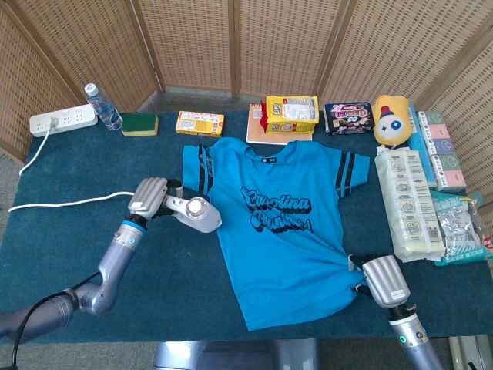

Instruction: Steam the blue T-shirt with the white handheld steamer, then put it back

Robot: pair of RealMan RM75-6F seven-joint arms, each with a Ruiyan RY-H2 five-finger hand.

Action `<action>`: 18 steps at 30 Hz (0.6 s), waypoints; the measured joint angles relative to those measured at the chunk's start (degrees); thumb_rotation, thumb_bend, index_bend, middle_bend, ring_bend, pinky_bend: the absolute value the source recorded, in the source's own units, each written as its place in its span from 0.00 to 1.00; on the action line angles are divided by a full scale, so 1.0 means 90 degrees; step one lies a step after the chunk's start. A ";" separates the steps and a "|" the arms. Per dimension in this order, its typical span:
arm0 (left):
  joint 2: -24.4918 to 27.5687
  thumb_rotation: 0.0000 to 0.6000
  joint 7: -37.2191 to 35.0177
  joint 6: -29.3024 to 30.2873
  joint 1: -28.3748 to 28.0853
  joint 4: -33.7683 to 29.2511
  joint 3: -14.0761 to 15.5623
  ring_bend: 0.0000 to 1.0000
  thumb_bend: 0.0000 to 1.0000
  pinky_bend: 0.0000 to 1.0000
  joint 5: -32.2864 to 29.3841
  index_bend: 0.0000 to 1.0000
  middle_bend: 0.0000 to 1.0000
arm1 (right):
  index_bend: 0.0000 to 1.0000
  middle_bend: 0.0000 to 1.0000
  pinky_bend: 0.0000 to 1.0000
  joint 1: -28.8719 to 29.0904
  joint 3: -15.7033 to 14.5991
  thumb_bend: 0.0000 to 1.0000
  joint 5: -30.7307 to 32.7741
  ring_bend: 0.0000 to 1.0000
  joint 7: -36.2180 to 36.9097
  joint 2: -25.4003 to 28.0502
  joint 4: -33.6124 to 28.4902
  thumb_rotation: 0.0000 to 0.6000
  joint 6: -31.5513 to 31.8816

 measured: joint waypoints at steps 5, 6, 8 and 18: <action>-0.0447 1.00 0.0460 0.0120 -0.0238 -0.0018 -0.0006 0.68 0.37 0.74 0.0029 0.68 0.76 | 0.76 0.73 0.87 0.0013 -0.0035 0.55 0.0001 0.75 0.0049 0.0000 -0.0029 1.00 -0.0082; -0.0541 1.00 0.0529 0.0136 -0.0282 -0.0003 -0.0011 0.68 0.37 0.74 0.0025 0.68 0.76 | 0.76 0.73 0.87 0.0016 -0.0041 0.55 -0.0002 0.75 0.0052 0.0005 -0.0042 1.00 -0.0093; -0.0763 1.00 0.0645 0.0163 -0.0394 0.0045 -0.0027 0.68 0.37 0.74 0.0013 0.68 0.76 | 0.76 0.73 0.87 0.0022 -0.0051 0.55 0.0000 0.75 0.0054 0.0023 -0.0087 1.00 -0.0124; -0.1730 1.00 0.1030 0.0218 -0.0883 0.0589 -0.0005 0.68 0.37 0.74 0.0108 0.68 0.76 | 0.76 0.73 0.87 0.0032 -0.0152 0.55 0.0060 0.75 0.0039 0.0200 -0.0519 1.00 -0.0377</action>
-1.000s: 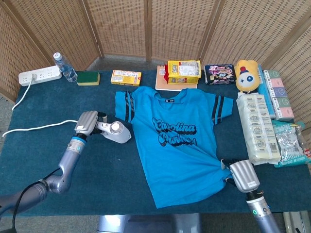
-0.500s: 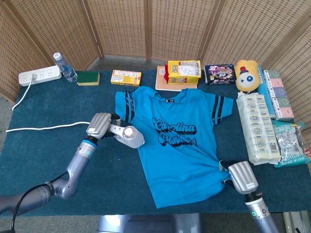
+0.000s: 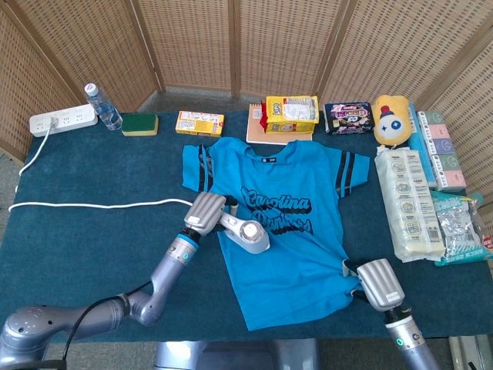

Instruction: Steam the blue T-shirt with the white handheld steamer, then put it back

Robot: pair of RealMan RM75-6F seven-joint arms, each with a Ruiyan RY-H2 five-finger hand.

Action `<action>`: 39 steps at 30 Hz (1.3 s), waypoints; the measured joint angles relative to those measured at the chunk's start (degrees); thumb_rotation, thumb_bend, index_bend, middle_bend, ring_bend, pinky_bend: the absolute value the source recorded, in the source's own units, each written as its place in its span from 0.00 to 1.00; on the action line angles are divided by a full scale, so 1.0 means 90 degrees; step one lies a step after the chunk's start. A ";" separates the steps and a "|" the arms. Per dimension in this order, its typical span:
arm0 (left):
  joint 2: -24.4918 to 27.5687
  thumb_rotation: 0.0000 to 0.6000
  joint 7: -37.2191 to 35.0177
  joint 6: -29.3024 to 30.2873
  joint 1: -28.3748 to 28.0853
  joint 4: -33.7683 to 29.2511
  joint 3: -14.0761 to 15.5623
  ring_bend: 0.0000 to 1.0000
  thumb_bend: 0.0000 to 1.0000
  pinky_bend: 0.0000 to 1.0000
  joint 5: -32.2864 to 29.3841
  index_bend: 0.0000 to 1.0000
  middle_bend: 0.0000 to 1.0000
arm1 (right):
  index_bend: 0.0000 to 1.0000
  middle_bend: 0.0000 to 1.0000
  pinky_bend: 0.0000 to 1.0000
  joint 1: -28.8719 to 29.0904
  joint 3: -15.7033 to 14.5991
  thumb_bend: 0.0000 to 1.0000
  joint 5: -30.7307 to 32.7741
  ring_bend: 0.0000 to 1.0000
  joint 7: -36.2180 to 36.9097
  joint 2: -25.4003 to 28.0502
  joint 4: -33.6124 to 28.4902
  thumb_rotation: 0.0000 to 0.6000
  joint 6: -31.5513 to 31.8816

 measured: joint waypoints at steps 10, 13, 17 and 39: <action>-0.0709 1.00 -0.0009 -0.0071 -0.0279 0.0689 0.0132 0.68 0.37 0.74 0.0188 0.68 0.76 | 0.76 0.72 0.87 -0.0005 -0.0161 0.55 0.0050 0.75 -0.0231 0.0251 -0.0607 1.00 -0.0304; -0.0831 1.00 -0.0050 -0.0100 -0.0329 0.0838 0.0185 0.68 0.37 0.74 0.0263 0.68 0.76 | 0.76 0.72 0.87 -0.0019 -0.0204 0.55 0.0019 0.75 -0.0320 0.0305 -0.0771 1.00 -0.0324; -0.0936 1.00 -0.0106 -0.0149 -0.0357 0.0979 0.0281 0.68 0.37 0.74 0.0357 0.68 0.76 | 0.76 0.72 0.87 -0.0026 -0.0258 0.55 -0.0052 0.75 -0.0426 0.0338 -0.0945 1.00 -0.0350; -0.0219 1.00 -0.0279 0.0076 -0.0032 0.0153 0.1231 0.68 0.37 0.74 0.1380 0.68 0.76 | 0.76 0.72 0.87 -0.0030 -0.0236 0.55 -0.0083 0.75 -0.0518 0.0347 -0.1074 1.00 -0.0443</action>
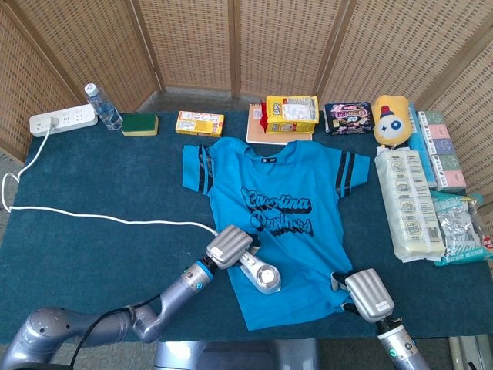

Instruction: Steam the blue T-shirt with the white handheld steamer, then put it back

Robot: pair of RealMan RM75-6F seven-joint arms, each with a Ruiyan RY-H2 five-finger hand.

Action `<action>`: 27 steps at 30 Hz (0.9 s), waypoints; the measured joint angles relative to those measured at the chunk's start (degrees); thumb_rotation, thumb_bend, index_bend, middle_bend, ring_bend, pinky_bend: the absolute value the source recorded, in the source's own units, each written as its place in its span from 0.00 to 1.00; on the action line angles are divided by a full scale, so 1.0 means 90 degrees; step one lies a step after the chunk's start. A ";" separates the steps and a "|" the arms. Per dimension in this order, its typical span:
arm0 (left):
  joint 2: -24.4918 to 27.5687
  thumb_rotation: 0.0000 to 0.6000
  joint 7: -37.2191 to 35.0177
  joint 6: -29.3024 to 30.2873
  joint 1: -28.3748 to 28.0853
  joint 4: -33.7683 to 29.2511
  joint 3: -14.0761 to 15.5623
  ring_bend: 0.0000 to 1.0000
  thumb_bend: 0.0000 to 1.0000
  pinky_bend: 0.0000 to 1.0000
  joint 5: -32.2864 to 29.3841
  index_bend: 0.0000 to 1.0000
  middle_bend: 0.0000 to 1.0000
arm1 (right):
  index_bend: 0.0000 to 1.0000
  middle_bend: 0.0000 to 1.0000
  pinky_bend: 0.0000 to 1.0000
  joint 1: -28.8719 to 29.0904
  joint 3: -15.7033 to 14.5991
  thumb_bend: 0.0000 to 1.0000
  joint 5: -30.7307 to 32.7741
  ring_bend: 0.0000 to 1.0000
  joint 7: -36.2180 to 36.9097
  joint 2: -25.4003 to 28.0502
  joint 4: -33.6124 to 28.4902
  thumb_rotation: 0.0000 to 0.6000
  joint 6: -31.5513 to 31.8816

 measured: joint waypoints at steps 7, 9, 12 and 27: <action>0.0105 1.00 0.0016 0.0102 0.0086 0.0069 -0.0037 0.68 0.37 0.74 0.0038 0.68 0.76 | 0.76 0.72 0.87 0.0000 0.0009 0.55 0.0015 0.75 0.0037 0.0000 0.0016 1.00 -0.0025; 0.0083 1.00 0.0042 0.0099 0.0079 0.0161 -0.0115 0.68 0.37 0.74 -0.0012 0.68 0.76 | 0.76 0.72 0.87 -0.0003 0.0012 0.55 0.0021 0.75 0.0049 0.0007 0.0017 1.00 -0.0025; 0.0032 1.00 0.0094 0.0070 0.0052 0.0351 -0.0233 0.68 0.37 0.74 -0.0101 0.68 0.76 | 0.76 0.72 0.87 -0.0009 0.0020 0.55 0.0036 0.75 0.0072 0.0019 0.0019 1.00 -0.0024; -0.0230 1.00 0.0003 -0.0033 -0.0067 0.1682 -0.0985 0.68 0.37 0.74 -0.0738 0.68 0.76 | 0.76 0.72 0.87 -0.0002 0.0049 0.55 0.0095 0.75 0.0099 0.0050 0.0009 1.00 -0.0099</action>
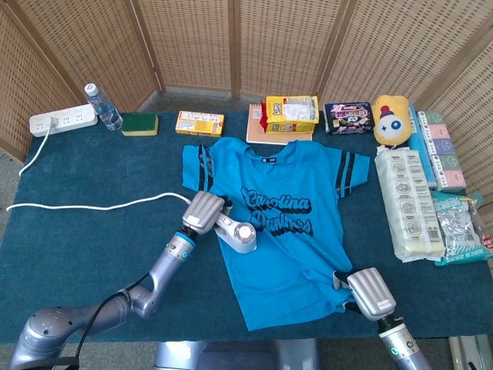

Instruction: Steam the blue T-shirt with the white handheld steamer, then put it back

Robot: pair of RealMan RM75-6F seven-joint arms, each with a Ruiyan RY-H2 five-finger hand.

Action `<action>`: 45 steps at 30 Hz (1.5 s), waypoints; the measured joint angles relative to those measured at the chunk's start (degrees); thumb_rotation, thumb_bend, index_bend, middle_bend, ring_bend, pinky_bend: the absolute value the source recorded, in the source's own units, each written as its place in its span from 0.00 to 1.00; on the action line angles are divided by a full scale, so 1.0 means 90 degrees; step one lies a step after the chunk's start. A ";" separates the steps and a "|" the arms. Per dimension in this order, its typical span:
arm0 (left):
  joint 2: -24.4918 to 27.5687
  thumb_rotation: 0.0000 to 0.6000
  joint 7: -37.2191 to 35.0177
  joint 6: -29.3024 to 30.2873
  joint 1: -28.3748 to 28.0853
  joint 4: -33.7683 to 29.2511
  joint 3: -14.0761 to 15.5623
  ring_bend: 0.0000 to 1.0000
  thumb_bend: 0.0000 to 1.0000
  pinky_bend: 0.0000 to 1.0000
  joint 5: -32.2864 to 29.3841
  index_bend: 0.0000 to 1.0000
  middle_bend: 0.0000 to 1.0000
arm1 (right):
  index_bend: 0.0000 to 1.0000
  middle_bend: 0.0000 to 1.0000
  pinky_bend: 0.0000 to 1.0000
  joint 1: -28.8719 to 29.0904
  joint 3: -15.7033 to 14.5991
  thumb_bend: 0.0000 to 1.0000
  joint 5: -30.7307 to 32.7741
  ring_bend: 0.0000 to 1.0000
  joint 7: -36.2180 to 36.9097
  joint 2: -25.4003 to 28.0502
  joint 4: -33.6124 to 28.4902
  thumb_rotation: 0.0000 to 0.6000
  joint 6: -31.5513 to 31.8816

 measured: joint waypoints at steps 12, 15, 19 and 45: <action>0.0272 1.00 -0.0018 0.0154 0.0085 0.0369 -0.0615 0.68 0.37 0.74 -0.0650 0.68 0.76 | 0.76 0.72 0.87 -0.0013 0.0007 0.55 0.0006 0.75 0.0028 0.0039 -0.0011 1.00 -0.0003; 0.0294 1.00 0.0020 0.0160 0.0112 0.0419 -0.0675 0.68 0.36 0.74 -0.0776 0.68 0.76 | 0.76 0.72 0.87 -0.0014 0.0006 0.55 0.0004 0.75 0.0027 0.0043 -0.0016 1.00 -0.0006; 0.0249 1.00 0.0061 0.0153 0.0122 0.0491 -0.0693 0.68 0.36 0.74 -0.0856 0.68 0.76 | 0.76 0.72 0.87 -0.0021 0.0007 0.55 0.0008 0.75 0.0029 0.0050 -0.0020 1.00 -0.0004; -0.0792 1.00 0.0269 0.0072 -0.0490 0.0834 -0.0573 0.68 0.36 0.74 -0.0703 0.68 0.76 | 0.76 0.72 0.87 -0.0078 0.0044 0.55 0.0105 0.75 0.0240 0.0129 0.0097 1.00 0.0023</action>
